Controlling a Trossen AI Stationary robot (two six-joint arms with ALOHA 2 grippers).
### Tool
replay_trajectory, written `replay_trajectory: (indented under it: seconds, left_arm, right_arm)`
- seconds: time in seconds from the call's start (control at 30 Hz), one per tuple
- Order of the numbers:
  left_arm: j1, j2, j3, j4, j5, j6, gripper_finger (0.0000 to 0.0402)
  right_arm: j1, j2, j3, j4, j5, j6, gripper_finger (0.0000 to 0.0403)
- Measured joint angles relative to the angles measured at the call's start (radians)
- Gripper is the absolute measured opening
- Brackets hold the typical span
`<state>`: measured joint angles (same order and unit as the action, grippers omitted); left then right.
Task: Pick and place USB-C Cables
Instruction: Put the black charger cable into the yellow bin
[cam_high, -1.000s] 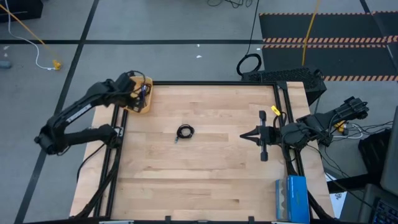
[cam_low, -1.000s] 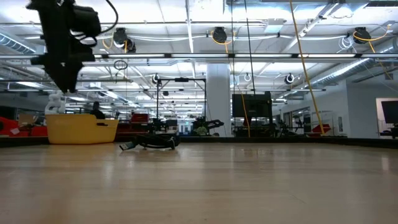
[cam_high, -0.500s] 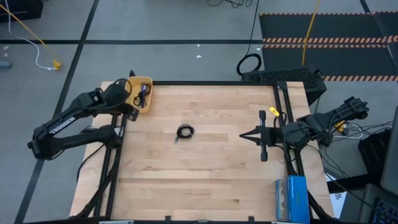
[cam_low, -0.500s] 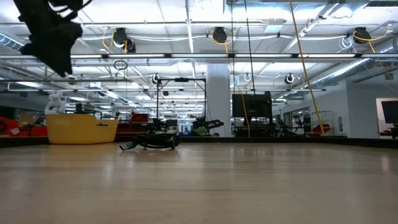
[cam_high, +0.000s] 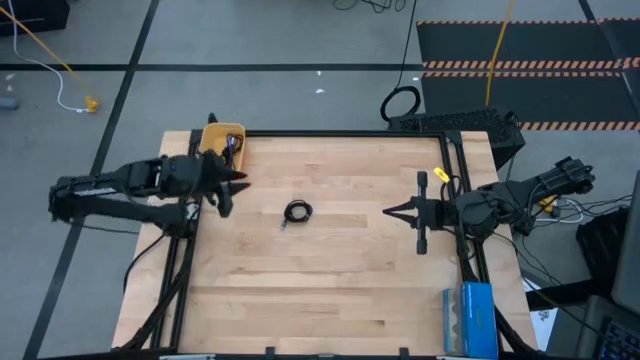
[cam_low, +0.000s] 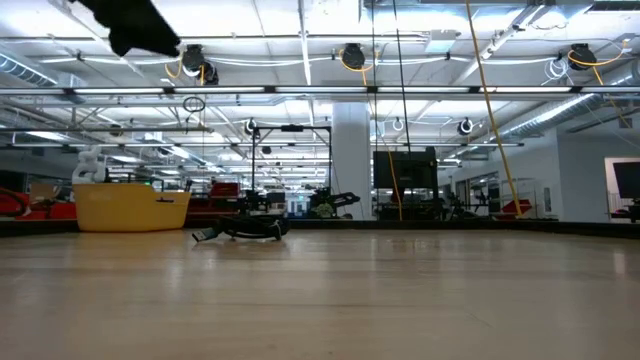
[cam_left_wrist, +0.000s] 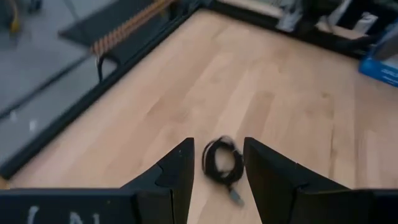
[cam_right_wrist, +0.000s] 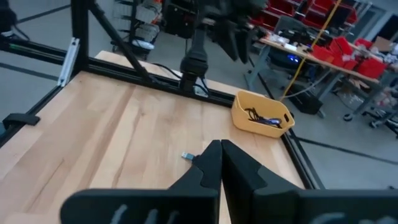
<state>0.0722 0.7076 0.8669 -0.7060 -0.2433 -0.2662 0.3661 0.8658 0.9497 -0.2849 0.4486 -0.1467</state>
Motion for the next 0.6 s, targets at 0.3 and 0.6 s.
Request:
replay_trajectory:
  seconds: [0.3, 0.6]
  left_arm:
    - [-0.189, 0.045, -0.098, 0.385, -0.071, 0.346, 0.0140]
    - [-0.189, 0.046, -0.122, 0.497, -0.019, 0.473, 0.0140]
  right_arm:
    - [-0.056, 0.059, 0.000, 0.041, -0.002, 0.056, 0.0000]
    - [-0.135, 0.215, 0.000, 0.332, -0.010, 0.104, 0.0000]
